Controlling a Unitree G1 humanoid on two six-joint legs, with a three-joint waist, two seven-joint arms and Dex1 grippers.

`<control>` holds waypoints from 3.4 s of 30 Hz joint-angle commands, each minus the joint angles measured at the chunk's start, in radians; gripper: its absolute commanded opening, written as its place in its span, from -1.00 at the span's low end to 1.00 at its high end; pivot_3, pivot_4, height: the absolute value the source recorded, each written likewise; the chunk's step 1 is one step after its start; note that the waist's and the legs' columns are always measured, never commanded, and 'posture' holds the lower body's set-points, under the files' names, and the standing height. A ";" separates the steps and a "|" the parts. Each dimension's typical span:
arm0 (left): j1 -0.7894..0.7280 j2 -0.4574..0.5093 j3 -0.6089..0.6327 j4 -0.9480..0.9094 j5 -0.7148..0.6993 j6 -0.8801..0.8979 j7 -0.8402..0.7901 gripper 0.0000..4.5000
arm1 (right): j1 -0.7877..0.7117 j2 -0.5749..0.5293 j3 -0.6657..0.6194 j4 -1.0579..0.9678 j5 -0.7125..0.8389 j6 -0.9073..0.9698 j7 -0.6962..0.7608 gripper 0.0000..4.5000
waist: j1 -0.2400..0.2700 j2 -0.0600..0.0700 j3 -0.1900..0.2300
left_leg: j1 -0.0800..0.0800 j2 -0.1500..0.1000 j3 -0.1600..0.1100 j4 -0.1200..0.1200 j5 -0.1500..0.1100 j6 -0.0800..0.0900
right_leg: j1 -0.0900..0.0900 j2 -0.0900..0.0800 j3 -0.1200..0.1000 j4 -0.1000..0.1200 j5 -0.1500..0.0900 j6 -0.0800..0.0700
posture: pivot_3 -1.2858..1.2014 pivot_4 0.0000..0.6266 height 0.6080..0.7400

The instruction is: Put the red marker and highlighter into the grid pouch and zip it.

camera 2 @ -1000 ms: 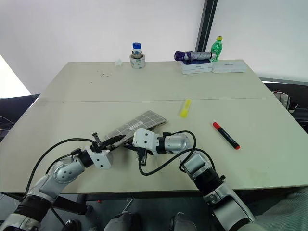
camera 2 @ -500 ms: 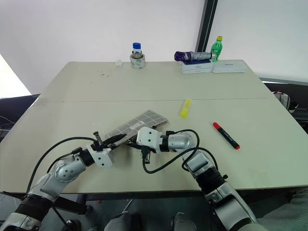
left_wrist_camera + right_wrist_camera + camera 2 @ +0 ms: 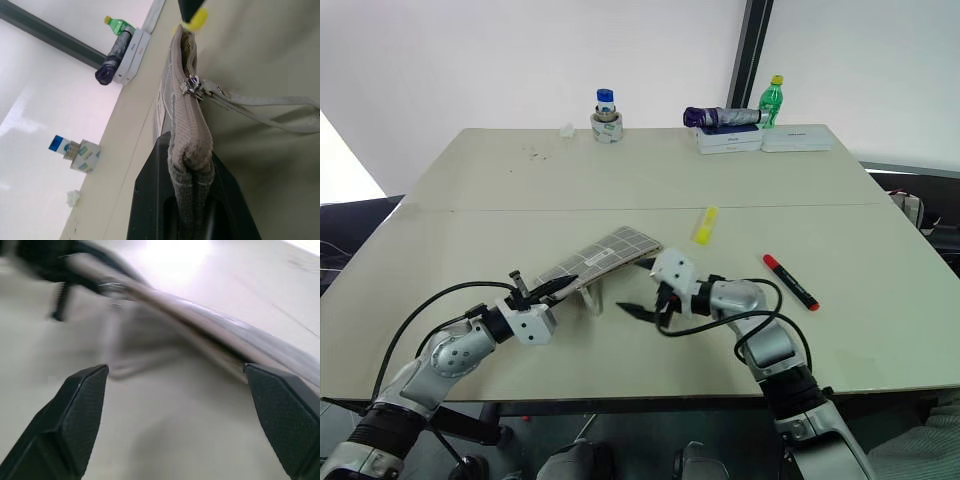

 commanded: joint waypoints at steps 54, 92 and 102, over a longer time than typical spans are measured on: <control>0.042 0.013 0.032 -0.043 0.001 0.015 0.030 -1.00 | -0.486 0.271 -0.263 0.783 -0.133 0.108 -0.898 -0.08 | -0.016 0.000 0.000 | -0.001 0.001 0.003 -0.003 0.004 -0.006 | -0.004 0.002 0.003 0.002 0.001 0.000 | 0.03 -0.52 1.00; 0.069 -0.022 0.111 -0.168 -0.376 0.192 -0.228 -1.00 | -0.044 -0.179 -0.062 -0.069 0.209 0.220 0.174 -0.60 | -0.006 0.000 0.000 | 0.000 0.000 0.000 -0.001 -0.001 0.001 | -0.001 0.001 0.002 0.001 0.001 0.000 | 0.03 -0.52 1.00; 0.076 -0.022 0.098 -0.168 -0.359 0.178 -0.230 -1.00 | -0.103 -0.192 -0.055 0.018 0.158 0.173 0.176 -0.60 | -0.001 0.000 0.000 | 0.000 0.000 0.000 -0.001 -0.001 0.002 | -0.001 0.001 0.002 0.001 0.001 0.000 | 0.03 -0.52 1.00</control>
